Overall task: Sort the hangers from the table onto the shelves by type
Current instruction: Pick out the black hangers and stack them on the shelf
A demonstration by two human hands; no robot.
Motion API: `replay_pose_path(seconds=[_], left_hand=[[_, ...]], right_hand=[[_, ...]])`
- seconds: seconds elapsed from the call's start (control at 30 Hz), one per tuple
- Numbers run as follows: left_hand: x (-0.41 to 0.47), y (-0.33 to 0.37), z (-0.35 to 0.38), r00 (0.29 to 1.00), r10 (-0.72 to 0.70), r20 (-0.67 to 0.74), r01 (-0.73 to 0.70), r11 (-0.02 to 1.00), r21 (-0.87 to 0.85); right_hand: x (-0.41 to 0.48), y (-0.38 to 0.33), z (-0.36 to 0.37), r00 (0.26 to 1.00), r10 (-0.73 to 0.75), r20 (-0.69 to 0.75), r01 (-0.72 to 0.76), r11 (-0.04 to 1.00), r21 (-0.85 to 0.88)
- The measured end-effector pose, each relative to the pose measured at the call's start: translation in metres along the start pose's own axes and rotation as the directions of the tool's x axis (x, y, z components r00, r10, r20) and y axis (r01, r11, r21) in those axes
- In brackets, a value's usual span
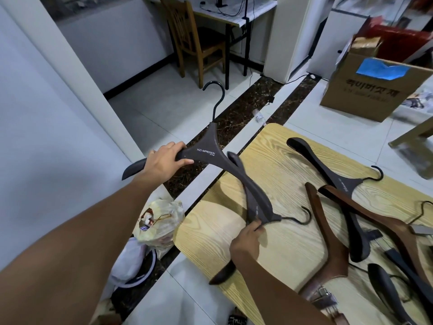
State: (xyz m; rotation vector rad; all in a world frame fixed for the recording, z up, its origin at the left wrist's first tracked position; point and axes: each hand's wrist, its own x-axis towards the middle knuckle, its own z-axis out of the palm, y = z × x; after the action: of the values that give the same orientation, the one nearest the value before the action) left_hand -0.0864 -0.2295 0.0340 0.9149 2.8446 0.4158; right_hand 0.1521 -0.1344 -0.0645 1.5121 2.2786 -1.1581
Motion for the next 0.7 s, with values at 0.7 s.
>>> replay_pose_path(seconds=[0.7], left_hand=[[-0.022,0.036,-0.071,0.994,-0.017,-0.104,0.027,0.995,0.099]], right_hand=[[0.066,-0.013,-0.168,0.936,-0.343,0.074,0.330,0.789,-0.519]])
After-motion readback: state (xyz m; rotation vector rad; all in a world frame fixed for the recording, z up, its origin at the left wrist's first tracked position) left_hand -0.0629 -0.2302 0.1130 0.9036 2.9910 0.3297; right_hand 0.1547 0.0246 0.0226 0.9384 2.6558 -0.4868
